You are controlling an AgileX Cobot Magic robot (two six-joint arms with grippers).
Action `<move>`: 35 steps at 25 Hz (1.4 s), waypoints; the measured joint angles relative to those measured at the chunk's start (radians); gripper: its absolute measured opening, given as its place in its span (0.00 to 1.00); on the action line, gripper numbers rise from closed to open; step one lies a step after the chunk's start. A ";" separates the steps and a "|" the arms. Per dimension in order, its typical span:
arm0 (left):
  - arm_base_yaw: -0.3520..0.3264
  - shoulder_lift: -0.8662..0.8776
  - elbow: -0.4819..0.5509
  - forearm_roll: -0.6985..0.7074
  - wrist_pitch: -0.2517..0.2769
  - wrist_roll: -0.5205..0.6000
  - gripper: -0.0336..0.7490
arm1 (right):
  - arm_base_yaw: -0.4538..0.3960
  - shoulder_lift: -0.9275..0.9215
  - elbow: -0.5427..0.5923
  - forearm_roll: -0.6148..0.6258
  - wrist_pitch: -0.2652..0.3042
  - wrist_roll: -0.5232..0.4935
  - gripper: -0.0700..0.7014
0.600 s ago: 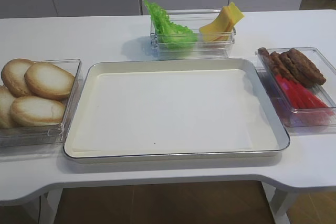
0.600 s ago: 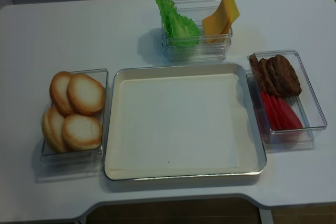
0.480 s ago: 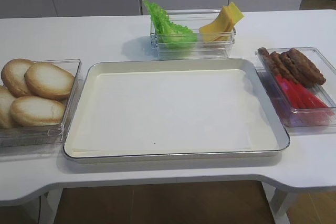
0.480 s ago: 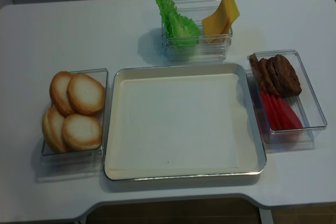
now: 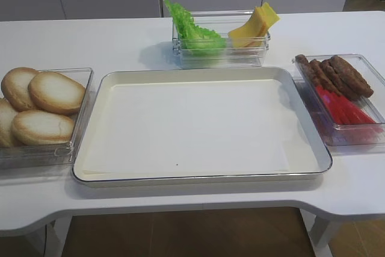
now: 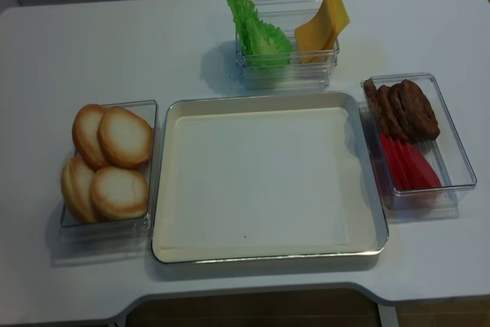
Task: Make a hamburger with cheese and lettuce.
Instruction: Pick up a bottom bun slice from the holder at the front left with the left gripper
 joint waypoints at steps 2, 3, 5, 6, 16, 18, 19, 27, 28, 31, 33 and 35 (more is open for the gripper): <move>0.000 0.000 0.000 0.000 0.000 0.000 0.75 | 0.000 0.000 0.000 0.000 0.000 0.000 0.99; 0.000 0.000 0.000 0.000 0.000 0.000 0.75 | 0.000 0.000 0.000 0.000 0.000 0.000 0.99; 0.000 0.000 0.000 0.000 0.000 0.000 0.75 | 0.000 0.000 0.000 0.000 0.000 0.000 0.99; 0.000 0.000 0.000 0.000 0.000 0.000 0.75 | 0.000 0.000 0.000 0.000 0.000 0.000 0.99; 0.000 0.000 -0.062 0.000 -0.029 0.006 0.75 | 0.000 0.000 0.000 0.000 0.000 0.000 0.99; 0.000 0.031 -0.092 0.000 -0.033 0.006 0.75 | 0.000 0.000 0.000 0.000 0.000 0.000 0.99; 0.000 0.061 -0.106 0.000 -0.038 0.006 0.75 | 0.000 0.000 0.000 0.000 0.000 0.000 0.99; 0.000 0.365 -0.174 0.000 -0.204 0.006 0.75 | 0.000 0.000 0.000 0.000 0.000 0.000 0.99; 0.000 0.413 -0.183 0.000 -0.227 0.006 0.75 | 0.000 0.000 0.000 0.000 0.000 0.000 0.99; 0.000 0.548 -0.224 0.000 -0.273 0.004 0.75 | 0.000 0.000 0.000 0.000 0.000 0.000 0.99; 0.000 0.632 -0.259 0.000 -0.296 0.004 0.75 | 0.000 0.000 0.000 0.000 0.000 0.001 0.99; 0.000 0.713 -0.291 0.000 -0.320 -0.002 0.75 | 0.000 0.000 0.000 0.000 0.000 0.001 0.99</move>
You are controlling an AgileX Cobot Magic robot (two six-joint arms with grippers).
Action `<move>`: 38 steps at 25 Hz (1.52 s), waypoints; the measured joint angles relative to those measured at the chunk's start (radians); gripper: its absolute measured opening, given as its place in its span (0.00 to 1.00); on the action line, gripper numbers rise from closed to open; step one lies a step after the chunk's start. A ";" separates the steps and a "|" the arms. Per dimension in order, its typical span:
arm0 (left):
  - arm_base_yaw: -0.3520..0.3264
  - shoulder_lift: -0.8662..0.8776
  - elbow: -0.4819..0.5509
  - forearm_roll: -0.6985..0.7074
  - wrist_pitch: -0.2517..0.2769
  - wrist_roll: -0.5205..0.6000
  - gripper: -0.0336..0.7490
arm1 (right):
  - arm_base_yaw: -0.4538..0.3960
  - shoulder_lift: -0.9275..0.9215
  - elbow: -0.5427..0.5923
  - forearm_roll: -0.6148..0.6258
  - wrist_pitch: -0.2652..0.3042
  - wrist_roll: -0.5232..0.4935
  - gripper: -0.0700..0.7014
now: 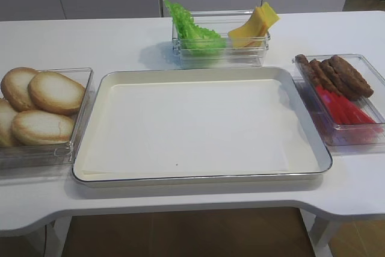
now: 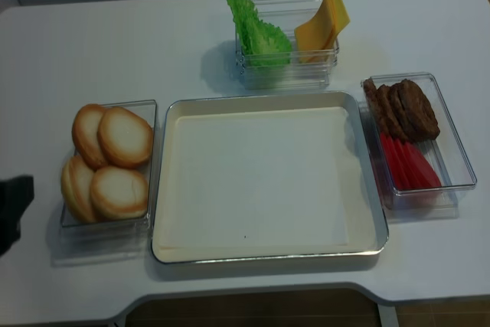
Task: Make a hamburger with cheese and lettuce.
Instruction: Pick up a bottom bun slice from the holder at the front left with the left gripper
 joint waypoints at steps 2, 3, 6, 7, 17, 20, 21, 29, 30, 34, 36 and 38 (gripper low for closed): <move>0.000 0.073 -0.034 0.000 -0.018 -0.015 0.75 | 0.000 0.000 0.000 0.000 0.000 0.000 0.99; 0.000 0.114 -0.054 0.000 -0.025 -0.028 0.75 | 0.000 0.000 0.000 0.000 0.000 0.000 0.99; 0.000 0.236 -0.122 -0.006 -0.025 -0.052 0.75 | 0.000 0.000 0.000 0.000 0.000 0.000 0.99; 0.000 0.280 -0.149 -0.006 -0.025 -0.059 0.75 | 0.000 0.000 0.000 0.000 0.000 0.000 0.99; 0.005 0.681 -0.424 -0.050 0.064 -0.076 0.75 | 0.000 0.000 0.000 0.000 0.000 0.000 0.99; 0.044 0.765 -0.466 -0.100 0.092 -0.079 0.75 | 0.000 0.000 0.000 0.000 0.000 0.000 0.99; 0.064 0.788 -0.473 -0.124 0.100 -0.079 0.75 | 0.000 0.000 0.000 0.000 0.000 0.000 0.99; 0.193 0.888 -0.477 -0.277 0.107 0.072 0.75 | 0.000 0.000 0.000 0.000 0.000 0.000 0.99; 0.198 0.897 -0.477 -0.286 0.099 0.079 0.75 | 0.000 0.000 0.000 0.000 0.000 0.000 0.99; 0.203 0.937 -0.479 -0.321 0.084 0.140 0.75 | 0.000 0.000 0.000 0.000 0.000 0.000 0.99; 0.203 0.959 -0.481 -0.352 0.075 0.169 0.75 | 0.000 0.000 0.000 0.000 0.000 0.000 0.99; 0.203 0.978 -0.482 -0.369 0.065 0.187 0.75 | 0.000 0.000 0.000 0.000 0.000 0.000 0.99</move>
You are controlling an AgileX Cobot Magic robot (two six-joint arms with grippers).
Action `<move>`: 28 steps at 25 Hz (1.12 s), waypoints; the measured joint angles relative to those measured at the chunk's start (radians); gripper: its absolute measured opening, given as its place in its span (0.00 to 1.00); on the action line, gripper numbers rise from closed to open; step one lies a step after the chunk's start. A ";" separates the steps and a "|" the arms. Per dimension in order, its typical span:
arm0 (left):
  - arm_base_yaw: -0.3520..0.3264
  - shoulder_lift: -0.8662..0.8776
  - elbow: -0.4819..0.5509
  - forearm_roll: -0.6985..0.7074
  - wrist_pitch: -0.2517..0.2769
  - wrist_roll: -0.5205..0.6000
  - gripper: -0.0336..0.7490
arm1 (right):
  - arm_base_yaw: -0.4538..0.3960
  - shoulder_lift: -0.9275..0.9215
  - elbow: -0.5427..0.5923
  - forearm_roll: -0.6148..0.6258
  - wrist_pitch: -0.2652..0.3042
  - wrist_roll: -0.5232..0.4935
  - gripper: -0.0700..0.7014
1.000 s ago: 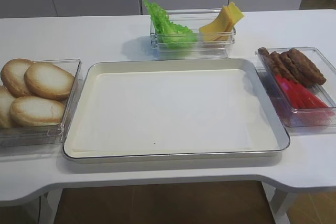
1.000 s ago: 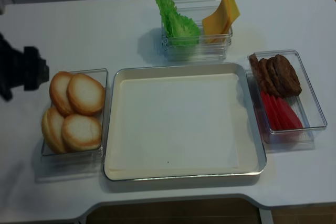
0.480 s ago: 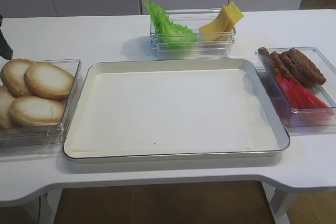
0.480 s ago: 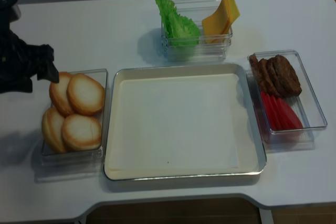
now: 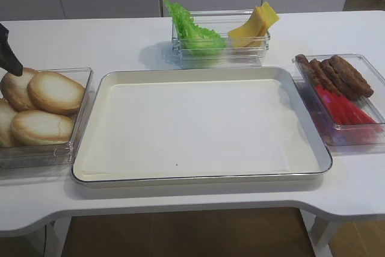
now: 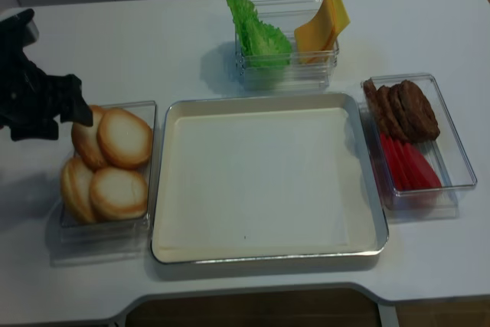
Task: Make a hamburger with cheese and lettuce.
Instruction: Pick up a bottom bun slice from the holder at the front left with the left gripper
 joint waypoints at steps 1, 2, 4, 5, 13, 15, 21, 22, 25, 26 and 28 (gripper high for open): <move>0.000 0.005 0.000 -0.007 -0.005 0.011 0.75 | 0.000 0.000 0.000 0.000 0.000 0.000 0.99; 0.000 0.011 0.000 -0.011 -0.012 0.018 0.75 | 0.000 0.000 0.000 0.000 0.000 0.000 0.99; 0.000 0.013 0.000 -0.013 -0.019 0.032 0.75 | 0.000 0.000 0.000 0.000 0.000 0.000 0.99; 0.000 0.013 0.000 -0.016 -0.025 0.039 0.75 | 0.000 0.000 0.000 0.000 0.000 0.000 0.99; 0.000 0.018 -0.004 -0.028 -0.055 0.052 0.75 | 0.000 0.000 0.000 0.000 0.000 0.000 0.99; 0.000 0.022 -0.004 -0.035 -0.056 0.054 0.75 | 0.000 0.000 0.000 0.000 0.000 0.000 0.99; 0.002 0.068 -0.006 -0.077 -0.052 0.084 0.75 | 0.000 0.000 0.000 0.000 0.000 0.000 0.99; 0.002 0.069 -0.006 -0.077 -0.052 0.086 0.75 | 0.000 0.000 0.000 0.000 0.000 0.000 0.99; 0.002 0.069 -0.006 -0.078 -0.052 0.088 0.73 | 0.000 0.000 0.000 0.000 0.000 0.000 0.99; 0.002 0.069 -0.006 -0.079 -0.052 0.089 0.71 | 0.000 0.000 0.000 0.000 0.000 0.000 0.99; 0.002 0.069 -0.006 -0.080 -0.052 0.089 0.67 | 0.000 0.000 0.000 0.000 0.000 0.000 0.99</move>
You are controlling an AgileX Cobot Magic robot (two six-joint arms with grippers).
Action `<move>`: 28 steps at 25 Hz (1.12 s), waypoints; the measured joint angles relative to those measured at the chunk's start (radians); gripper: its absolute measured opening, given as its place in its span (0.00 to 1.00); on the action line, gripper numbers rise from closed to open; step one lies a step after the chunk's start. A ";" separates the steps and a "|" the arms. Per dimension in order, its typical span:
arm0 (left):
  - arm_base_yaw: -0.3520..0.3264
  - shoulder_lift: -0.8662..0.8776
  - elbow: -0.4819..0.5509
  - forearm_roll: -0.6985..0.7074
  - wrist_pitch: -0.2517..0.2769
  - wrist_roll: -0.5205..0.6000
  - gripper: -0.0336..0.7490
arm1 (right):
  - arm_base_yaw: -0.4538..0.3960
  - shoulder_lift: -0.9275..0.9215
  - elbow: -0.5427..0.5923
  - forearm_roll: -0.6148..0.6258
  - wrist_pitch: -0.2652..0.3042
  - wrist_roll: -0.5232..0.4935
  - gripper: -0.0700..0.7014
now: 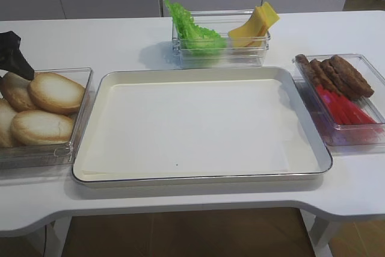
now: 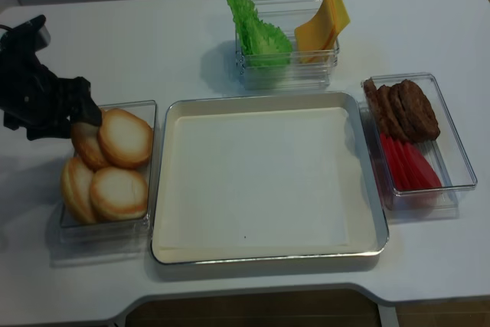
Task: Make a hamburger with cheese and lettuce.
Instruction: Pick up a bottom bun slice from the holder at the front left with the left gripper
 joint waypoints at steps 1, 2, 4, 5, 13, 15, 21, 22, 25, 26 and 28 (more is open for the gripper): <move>0.000 0.000 0.000 0.000 0.000 0.000 0.64 | 0.000 0.000 0.000 0.000 0.000 0.000 0.99; 0.000 0.000 0.000 0.000 0.000 0.000 0.63 | 0.000 0.000 0.000 0.000 0.000 0.000 0.99; 0.000 0.000 0.000 0.000 0.002 0.000 0.59 | 0.000 0.000 0.000 0.000 0.000 0.000 0.99; 0.000 0.000 0.000 0.000 0.003 0.000 0.58 | 0.000 0.000 0.000 0.000 0.000 0.000 0.99; 0.000 0.000 0.000 0.002 0.006 0.000 0.54 | 0.000 0.000 0.000 0.000 0.000 0.000 0.99; 0.000 0.000 0.000 0.002 0.006 0.000 0.52 | 0.000 0.000 0.000 0.000 0.000 0.000 0.99; 0.000 0.000 0.000 0.017 0.012 0.000 0.37 | 0.000 0.000 0.000 0.000 0.000 0.000 0.99; 0.000 0.000 0.000 0.017 0.012 0.000 0.35 | 0.000 0.000 0.000 0.000 0.000 0.000 0.99; 0.000 0.000 0.000 0.017 0.012 0.000 0.28 | 0.000 0.000 0.000 0.000 0.000 0.000 0.99; 0.000 0.000 0.000 0.017 0.012 0.000 0.26 | 0.000 0.000 0.000 0.000 0.000 0.000 0.99; 0.000 0.000 0.000 0.017 0.013 0.000 0.21 | 0.000 0.000 0.000 0.000 0.000 0.000 0.99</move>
